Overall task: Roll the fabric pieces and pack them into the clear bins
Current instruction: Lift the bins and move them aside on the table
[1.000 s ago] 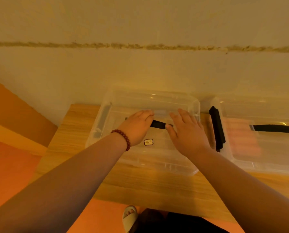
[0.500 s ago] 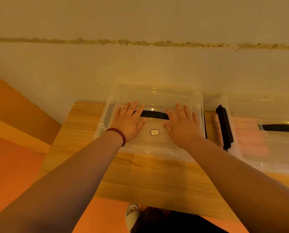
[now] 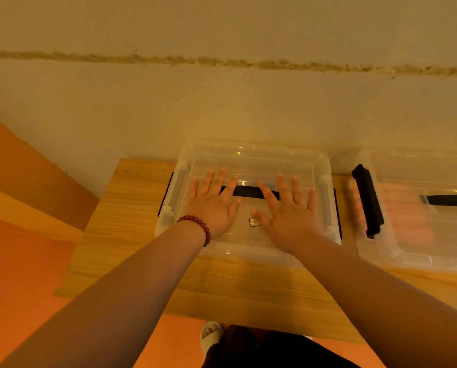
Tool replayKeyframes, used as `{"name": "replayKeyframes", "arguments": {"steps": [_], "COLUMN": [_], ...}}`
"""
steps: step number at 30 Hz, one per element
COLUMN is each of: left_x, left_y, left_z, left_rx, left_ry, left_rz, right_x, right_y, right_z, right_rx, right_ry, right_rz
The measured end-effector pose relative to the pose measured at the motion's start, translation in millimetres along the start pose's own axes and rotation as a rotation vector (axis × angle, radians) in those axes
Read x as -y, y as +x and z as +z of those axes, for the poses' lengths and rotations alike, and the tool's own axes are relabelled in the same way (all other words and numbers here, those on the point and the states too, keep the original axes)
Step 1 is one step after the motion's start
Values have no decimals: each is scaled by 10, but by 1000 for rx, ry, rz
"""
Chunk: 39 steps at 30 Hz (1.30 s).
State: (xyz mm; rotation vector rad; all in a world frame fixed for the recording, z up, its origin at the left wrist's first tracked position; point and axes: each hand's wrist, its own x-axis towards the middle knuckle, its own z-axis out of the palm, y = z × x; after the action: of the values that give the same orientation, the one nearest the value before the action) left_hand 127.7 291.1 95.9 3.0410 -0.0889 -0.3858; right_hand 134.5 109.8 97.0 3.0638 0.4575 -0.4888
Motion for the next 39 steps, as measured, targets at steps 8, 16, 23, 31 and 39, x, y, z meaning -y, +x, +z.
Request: {"name": "replayKeyframes", "arguments": {"steps": [8,16,23,31,39], "left_x": [216,1075,1164,1117,1077], "left_y": [-64,-187,-160,-188,-151], "left_z": [-56,-76,-75,-25,-21], "left_rx": [-129,-121,12,-228,-269], "left_ry": [-118,-433,-975,-1024,-977], "left_rz": [5,-292,-439,-418,-332], "right_x": [236,1005,1139,1156,1163], "right_y": [-34,305,395,420,424], "right_z": [-120,-203,-70,-35,-47], "right_rx": [-25,-39,-43,-61,-65], "right_ry": [80,60,12,43,52], "right_rz": [17,-94,-63,-52,-52]}}
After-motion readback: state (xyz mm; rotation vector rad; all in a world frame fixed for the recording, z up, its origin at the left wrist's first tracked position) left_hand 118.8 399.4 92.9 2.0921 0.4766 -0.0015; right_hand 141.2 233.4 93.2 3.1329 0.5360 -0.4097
